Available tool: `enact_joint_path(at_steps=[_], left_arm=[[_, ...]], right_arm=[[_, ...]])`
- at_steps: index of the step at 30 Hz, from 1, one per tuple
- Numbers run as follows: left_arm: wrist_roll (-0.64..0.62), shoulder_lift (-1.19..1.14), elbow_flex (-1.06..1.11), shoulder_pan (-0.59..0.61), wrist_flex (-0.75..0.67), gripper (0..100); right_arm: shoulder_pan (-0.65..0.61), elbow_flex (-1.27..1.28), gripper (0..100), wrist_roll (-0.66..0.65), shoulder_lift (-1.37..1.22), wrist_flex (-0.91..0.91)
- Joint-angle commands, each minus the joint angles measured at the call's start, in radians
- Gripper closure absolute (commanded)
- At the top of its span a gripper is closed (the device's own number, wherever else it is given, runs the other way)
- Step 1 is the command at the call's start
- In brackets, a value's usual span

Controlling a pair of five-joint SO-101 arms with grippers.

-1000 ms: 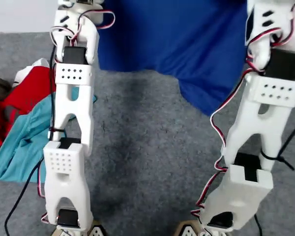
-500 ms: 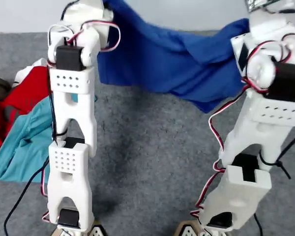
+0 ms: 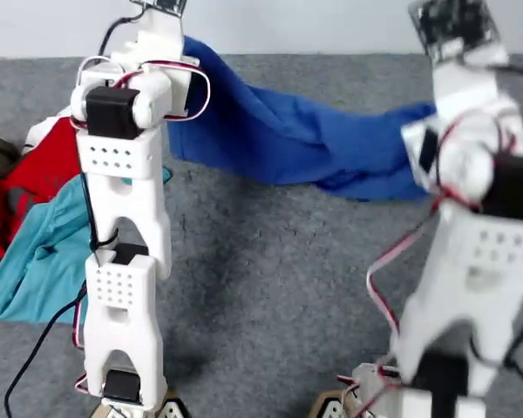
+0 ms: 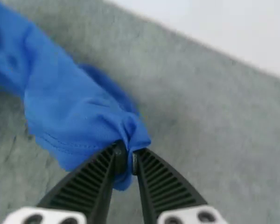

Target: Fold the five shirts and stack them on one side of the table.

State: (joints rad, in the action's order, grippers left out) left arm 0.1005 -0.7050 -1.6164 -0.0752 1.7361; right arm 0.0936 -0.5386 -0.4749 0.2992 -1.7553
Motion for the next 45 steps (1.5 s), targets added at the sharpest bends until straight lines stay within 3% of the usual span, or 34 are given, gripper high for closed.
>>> enact_joint_path(at_steps=[1, 6, 14, 19, 24, 28, 34, 41, 45], left_arm=[[0.000, 0.155, -0.039, -0.006, 0.023, 99], [0.000, 0.381, 0.228, -0.006, 0.023, 99], [0.006, 0.867, 1.018, -0.008, 0.017, 99], [0.011, 1.128, 1.372, -0.008, 0.017, 99], [0.074, 1.335, 1.624, -0.006, 0.017, 99], [0.097, 1.484, 1.828, -0.006, 0.018, 99], [0.250, 1.631, 2.114, -0.005, 0.018, 99], [0.344, 1.634, 2.252, -0.006, 0.008, 99], [0.358, 1.633, 2.313, -0.006, -0.104, 99]], right_arm=[[-0.004, 0.262, 99.0, -0.018, 0.223, -0.039], [-0.002, 0.512, 99.0, -0.020, 0.443, -0.039], [-0.002, 0.721, 99.0, -0.021, 0.690, -0.042], [-0.002, 0.841, 99.0, -0.048, 0.783, -0.044], [0.001, 0.893, 99.1, -0.049, 0.868, -0.047], [0.096, 0.931, 99.1, -0.071, 0.940, -0.047], [0.205, 1.074, 99.1, -0.155, 0.974, -0.045], [0.159, 1.223, 99.1, -0.158, 0.917, -0.033], [0.105, 1.226, 99.1, -0.155, 0.822, 0.108]])
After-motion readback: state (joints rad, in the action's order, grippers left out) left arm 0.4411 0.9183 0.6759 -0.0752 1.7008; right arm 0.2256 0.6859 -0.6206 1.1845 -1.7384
